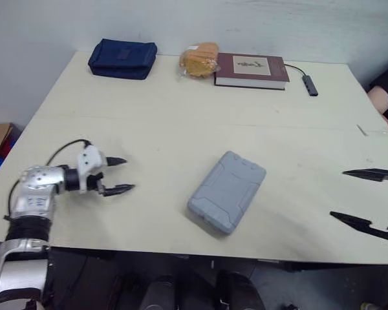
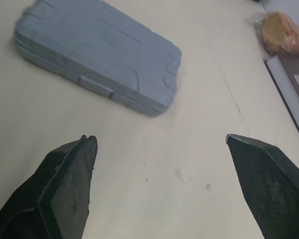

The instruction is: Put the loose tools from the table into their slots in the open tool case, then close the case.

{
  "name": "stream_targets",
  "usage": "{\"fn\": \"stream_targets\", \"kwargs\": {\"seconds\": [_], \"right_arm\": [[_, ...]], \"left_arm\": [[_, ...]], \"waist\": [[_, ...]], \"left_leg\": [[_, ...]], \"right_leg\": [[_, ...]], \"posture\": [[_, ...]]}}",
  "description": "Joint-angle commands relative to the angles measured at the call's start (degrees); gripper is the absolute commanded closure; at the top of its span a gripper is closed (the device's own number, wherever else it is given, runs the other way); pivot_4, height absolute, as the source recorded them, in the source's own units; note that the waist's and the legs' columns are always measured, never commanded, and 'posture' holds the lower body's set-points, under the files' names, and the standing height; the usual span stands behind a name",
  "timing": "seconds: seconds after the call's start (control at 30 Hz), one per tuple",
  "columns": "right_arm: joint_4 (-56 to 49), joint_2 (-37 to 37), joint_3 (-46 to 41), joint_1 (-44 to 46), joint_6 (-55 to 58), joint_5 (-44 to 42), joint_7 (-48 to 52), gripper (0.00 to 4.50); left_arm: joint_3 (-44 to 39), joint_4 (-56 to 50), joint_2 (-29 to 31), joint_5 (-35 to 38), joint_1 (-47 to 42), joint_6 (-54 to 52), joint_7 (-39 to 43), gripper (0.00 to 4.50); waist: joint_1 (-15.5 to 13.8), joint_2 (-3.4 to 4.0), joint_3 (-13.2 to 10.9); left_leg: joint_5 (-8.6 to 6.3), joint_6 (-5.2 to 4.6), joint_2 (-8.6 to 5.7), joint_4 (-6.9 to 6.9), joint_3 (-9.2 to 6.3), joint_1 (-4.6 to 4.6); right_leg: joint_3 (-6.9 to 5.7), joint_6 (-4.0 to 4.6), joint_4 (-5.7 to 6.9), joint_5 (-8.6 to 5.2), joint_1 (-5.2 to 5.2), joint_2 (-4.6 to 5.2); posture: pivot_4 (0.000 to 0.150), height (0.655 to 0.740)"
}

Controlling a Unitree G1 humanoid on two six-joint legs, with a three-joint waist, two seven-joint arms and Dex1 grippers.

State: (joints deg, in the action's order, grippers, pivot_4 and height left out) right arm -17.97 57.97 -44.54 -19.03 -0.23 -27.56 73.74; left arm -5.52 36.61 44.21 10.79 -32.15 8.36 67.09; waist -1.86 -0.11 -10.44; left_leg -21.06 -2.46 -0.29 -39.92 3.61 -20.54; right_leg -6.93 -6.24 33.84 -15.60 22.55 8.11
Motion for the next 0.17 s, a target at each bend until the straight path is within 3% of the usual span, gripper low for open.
{"fn": "stream_targets", "kwargs": {"seconds": [0.03,0.17], "right_arm": [[0.8,0.0,-1.3,-1.9,-2.7,1.9,3.1,0.04],[0.8,-1.0,1.3,1.1,-2.2,1.7,-0.1,0.04]], "left_arm": [[-1.0,-2.6,-0.2,1.0,0.7,-0.5,-1.3,0.00],[-1.8,-4.2,-0.9,2.6,1.6,0.9,-0.5,0.00]], "waist": [[-0.1,0.06,0.0],[0.4,0.09,-0.1]], "left_leg": [[-0.02,-0.04,-0.04,0.00,0.03,0.00],[-0.03,-0.05,-0.04,0.01,0.11,0.00]], "right_leg": [[0.00,-0.01,0.00,0.01,0.00,0.03],[0.00,-0.06,0.12,0.03,0.00,-0.01]], "posture": [[0.150,0.7400],[0.150,0.7400]]}}
